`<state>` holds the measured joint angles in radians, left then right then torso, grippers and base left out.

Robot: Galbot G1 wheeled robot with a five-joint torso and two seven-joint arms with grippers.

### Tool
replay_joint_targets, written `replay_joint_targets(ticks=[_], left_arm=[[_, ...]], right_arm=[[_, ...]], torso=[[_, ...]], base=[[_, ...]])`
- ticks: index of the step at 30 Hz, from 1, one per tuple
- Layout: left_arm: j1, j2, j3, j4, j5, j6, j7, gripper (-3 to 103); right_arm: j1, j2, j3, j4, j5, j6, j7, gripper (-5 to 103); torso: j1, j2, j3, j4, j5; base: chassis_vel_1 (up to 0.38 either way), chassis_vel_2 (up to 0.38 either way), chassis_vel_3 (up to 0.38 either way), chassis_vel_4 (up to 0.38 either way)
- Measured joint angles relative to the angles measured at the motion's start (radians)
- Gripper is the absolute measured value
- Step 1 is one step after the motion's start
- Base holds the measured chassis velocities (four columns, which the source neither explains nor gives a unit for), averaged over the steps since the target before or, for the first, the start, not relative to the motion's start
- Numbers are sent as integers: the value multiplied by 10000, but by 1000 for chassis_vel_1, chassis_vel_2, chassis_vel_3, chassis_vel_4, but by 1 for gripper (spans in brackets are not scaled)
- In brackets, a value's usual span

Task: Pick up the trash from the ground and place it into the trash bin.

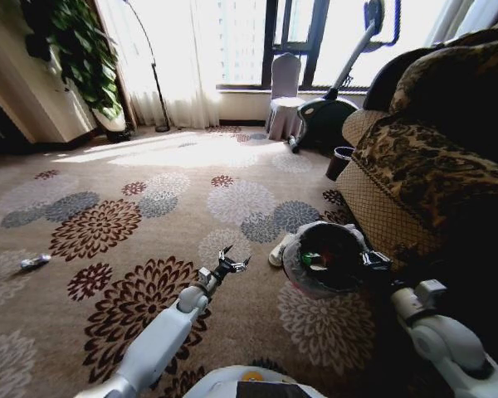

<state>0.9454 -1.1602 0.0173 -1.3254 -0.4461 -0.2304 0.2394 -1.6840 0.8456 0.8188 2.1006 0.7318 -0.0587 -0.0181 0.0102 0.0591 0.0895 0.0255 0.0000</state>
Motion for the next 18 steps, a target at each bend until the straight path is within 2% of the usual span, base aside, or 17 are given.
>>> replay_joint_targets(ticks=[9, 18], left_arm=[[-474, -250, 409, 791, 241, -79, 214, 100], [-971, -879, 953, 1866, 516, -290, 378, 100]], right_arm=[[-14, 0, 76, -9, 9, 0, -2, 0], [-110, 94, 126, -143, -189, 178, -2, 0]], torso=[[1, 0, 2, 3, 0], [7, -2, 7, 5, 1]], base=[[-11, 20, 15, -17], [-96, 104, 97, -111]])
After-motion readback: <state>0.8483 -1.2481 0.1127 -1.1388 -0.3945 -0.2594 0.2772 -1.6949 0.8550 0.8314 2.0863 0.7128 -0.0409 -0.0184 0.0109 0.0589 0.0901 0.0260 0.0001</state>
